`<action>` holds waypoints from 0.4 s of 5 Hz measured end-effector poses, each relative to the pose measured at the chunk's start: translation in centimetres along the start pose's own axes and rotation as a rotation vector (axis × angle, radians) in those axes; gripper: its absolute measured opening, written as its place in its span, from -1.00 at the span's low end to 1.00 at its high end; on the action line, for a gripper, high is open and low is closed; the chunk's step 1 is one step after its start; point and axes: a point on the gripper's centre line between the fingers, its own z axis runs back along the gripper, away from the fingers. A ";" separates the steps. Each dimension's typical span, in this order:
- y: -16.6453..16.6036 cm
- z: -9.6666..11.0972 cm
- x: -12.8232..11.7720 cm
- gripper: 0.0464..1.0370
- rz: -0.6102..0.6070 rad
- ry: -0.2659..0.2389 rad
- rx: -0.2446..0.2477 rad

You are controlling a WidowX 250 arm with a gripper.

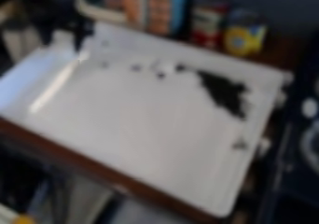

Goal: Sweep into pile

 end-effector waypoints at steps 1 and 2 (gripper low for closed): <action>-0.8 0.1 0.4 0.42 -0.019 -0.031 0.004; -1.6 -0.8 0.2 0.42 -0.028 -0.019 0.012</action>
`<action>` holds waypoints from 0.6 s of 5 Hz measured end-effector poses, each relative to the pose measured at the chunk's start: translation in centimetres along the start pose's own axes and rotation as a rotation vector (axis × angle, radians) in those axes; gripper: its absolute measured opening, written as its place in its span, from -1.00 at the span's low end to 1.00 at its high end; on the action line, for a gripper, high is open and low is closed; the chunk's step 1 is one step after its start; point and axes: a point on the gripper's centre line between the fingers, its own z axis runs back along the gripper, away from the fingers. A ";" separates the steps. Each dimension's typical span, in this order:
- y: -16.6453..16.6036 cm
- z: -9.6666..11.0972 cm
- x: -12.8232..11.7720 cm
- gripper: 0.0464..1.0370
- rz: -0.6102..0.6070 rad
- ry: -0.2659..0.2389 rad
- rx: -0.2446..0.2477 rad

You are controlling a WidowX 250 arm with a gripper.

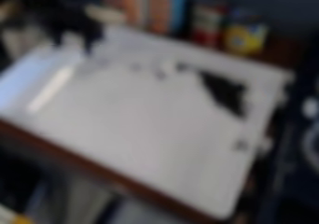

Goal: Sweep into pile

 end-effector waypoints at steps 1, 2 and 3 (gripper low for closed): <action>-0.3 -0.3 0.8 0.42 0.010 -0.002 0.002; -0.4 -0.9 1.0 0.42 0.012 0.014 0.011; -0.4 -1.5 1.4 0.42 0.019 0.033 0.019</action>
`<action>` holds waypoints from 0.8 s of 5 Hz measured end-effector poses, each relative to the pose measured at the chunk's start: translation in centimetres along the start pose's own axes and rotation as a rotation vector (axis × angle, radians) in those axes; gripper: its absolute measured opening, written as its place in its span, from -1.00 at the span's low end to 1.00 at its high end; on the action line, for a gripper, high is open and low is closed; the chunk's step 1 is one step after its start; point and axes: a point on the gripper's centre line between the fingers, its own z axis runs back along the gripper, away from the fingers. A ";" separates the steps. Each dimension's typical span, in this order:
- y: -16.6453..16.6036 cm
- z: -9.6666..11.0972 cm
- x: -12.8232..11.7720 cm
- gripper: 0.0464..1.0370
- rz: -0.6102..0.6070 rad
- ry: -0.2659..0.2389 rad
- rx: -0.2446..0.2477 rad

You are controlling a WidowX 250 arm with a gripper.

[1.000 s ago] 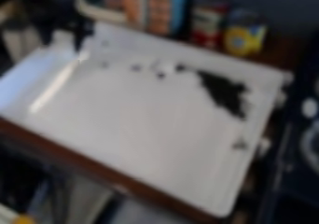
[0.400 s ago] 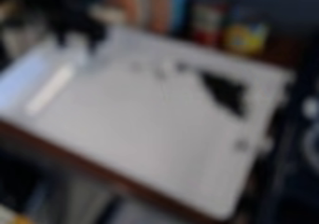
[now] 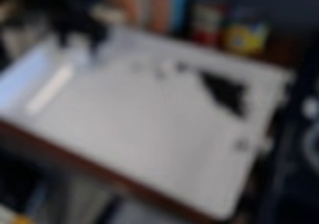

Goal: Sweep into pile

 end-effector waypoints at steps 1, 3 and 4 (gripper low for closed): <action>-0.6 0.0 0.0 0.42 -0.009 -0.007 0.003; -3.8 0.5 -1.9 0.42 -0.093 -0.024 -0.015; -5.5 1.3 -2.4 0.42 -0.125 -0.032 -0.028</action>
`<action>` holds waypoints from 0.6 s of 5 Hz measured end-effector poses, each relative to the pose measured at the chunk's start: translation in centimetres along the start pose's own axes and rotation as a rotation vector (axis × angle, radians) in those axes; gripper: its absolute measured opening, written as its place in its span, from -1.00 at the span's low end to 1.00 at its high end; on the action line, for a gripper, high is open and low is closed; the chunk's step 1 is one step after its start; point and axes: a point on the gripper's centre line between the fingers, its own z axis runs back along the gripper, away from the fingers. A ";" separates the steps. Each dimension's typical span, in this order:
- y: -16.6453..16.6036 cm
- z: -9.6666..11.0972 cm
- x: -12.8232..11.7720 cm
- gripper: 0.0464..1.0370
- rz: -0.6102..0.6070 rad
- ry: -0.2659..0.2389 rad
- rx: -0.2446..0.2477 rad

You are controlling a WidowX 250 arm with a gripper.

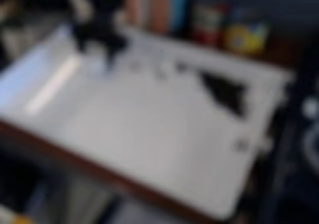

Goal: Sweep into pile

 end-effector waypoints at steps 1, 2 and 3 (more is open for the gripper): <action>-1.6 0.5 -0.4 0.42 -0.003 0.003 -0.026; -3.3 1.0 -1.0 0.42 -0.033 -0.009 -0.035; -6.7 2.4 -2.1 0.42 -0.095 -0.031 -0.074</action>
